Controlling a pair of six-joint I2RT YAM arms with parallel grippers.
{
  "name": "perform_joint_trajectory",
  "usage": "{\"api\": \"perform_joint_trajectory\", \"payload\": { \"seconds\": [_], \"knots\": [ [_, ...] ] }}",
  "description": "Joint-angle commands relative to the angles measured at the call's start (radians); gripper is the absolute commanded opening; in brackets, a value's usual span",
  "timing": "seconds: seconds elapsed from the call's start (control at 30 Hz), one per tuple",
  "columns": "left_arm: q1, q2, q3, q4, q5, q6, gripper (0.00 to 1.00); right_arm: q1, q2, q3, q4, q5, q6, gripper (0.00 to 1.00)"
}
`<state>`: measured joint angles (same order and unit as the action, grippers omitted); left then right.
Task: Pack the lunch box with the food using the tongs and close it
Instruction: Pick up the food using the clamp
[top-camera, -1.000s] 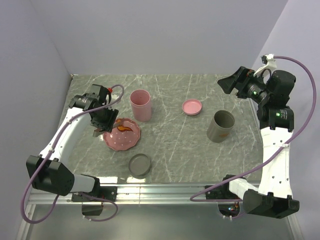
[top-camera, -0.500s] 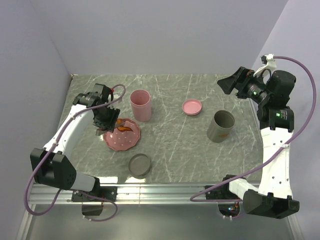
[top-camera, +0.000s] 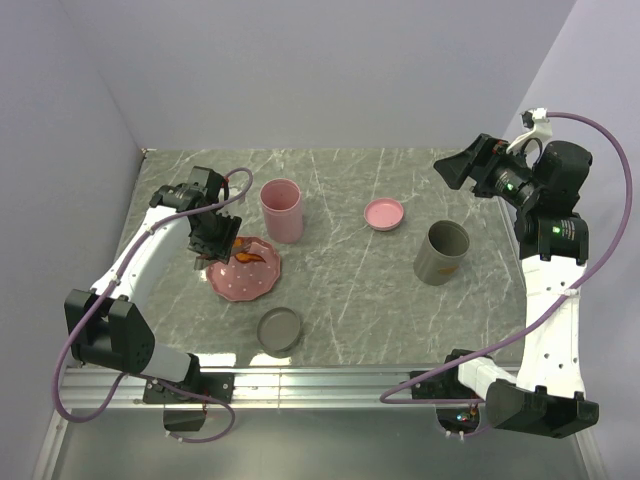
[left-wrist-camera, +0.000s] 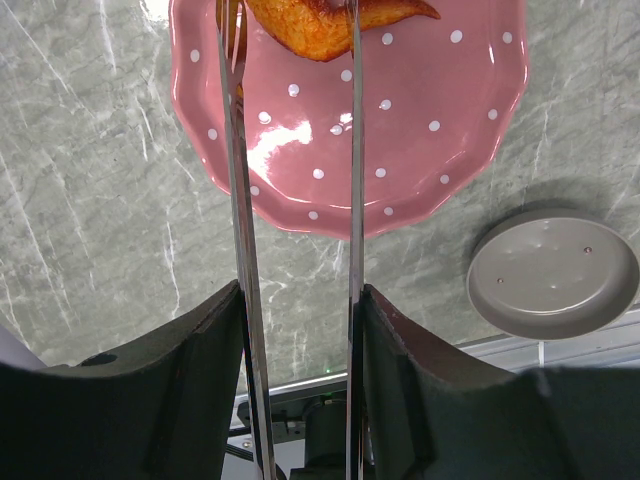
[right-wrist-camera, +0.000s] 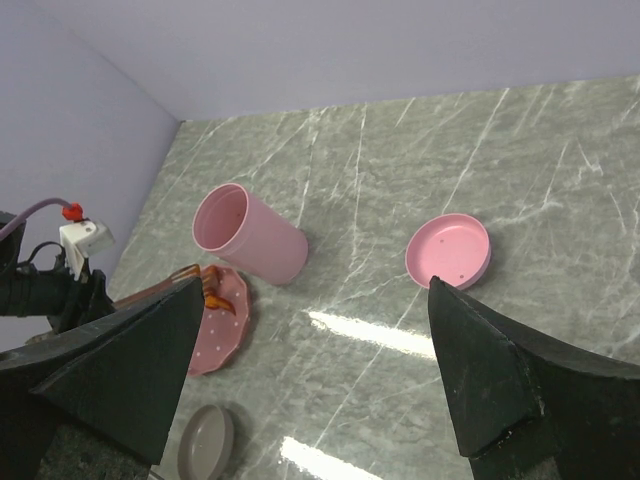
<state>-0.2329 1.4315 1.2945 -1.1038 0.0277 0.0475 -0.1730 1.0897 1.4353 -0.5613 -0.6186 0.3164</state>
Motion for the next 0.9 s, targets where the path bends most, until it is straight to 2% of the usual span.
{"api": "perform_joint_trajectory", "payload": {
  "seconds": [0.0, 0.43, 0.87],
  "knots": [
    [0.003, -0.003, 0.005, 0.012, -0.018, -0.006, 0.52, 0.001, -0.022, 0.010, 0.029, -0.017, -0.010, 1.00],
    [0.003, 0.041, -0.006, 0.025, 0.006, -0.011, 0.51, 0.001, -0.027, 0.011, 0.032, -0.015, -0.010, 1.00],
    [0.000, 0.032, -0.032, 0.053, 0.097, 0.008, 0.40, 0.001, -0.030, 0.013, 0.028, -0.013, -0.011, 1.00]
  ]
}}
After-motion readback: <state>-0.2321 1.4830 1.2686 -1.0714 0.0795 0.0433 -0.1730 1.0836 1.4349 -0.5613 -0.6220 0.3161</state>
